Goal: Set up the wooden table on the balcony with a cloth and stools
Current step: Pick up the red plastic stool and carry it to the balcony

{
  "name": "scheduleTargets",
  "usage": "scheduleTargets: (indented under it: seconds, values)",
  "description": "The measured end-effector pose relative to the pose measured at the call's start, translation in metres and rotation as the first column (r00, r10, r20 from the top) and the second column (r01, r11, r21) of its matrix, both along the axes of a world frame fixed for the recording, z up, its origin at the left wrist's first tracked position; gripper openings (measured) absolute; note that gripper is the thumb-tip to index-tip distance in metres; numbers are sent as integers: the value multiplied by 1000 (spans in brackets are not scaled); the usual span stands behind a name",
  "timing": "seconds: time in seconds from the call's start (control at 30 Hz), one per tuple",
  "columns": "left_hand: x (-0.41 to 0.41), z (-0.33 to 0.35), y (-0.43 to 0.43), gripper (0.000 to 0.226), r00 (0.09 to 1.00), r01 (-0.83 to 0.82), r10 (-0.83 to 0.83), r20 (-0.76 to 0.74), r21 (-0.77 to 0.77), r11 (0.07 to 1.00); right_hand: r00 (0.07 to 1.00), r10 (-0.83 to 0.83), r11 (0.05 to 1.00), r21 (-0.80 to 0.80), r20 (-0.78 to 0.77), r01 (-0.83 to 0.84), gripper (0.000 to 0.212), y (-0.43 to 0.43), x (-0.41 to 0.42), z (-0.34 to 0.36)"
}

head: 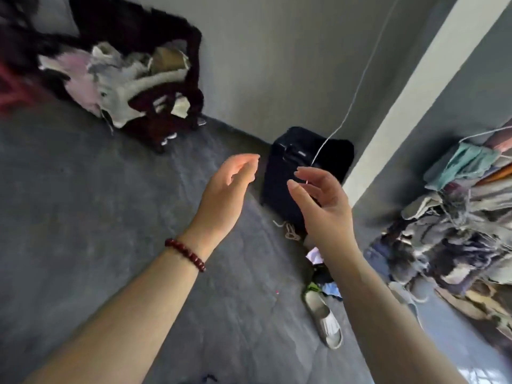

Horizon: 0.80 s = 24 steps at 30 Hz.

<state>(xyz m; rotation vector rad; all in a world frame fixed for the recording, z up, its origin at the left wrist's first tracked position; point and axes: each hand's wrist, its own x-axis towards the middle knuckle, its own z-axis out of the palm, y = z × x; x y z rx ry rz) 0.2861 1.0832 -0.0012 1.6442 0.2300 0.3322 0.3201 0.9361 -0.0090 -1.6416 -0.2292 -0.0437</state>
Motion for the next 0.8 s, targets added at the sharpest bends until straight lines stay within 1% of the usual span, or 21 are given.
scheduleTargets:
  seconds: [0.1,0.23,0.33,0.4,0.5,0.63,0.8]
  values:
    - [-7,1,45,36,994,-114,113,-4,-31,993,993,117,992,-39,-3,-118,21,52,9,0]
    - [-14,-1,98,20,964,-268,267,-19,-82,960,966,257,965,-62,-1,-257,23,111,21,-2]
    - [-16,-4,137,23,928,-372,371,-27,-94,923,938,346,934,-95,0,-344,25,155,29,-5]
    - [-16,-7,163,26,900,-436,435,-37,-106,894,914,405,910,-90,-11,-404,25,188,37,-7]
    - [-10,-9,205,21,846,-532,532,-38,-124,837,867,498,862,-92,-31,-499,25,245,53,-9]
    - [3,0,263,15,742,-664,671,-8,-154,732,776,630,775,-34,-33,-631,25,323,77,-2]
    - [25,7,322,15,631,-766,776,9,-147,625,660,752,659,23,8,-751,23,404,112,6]
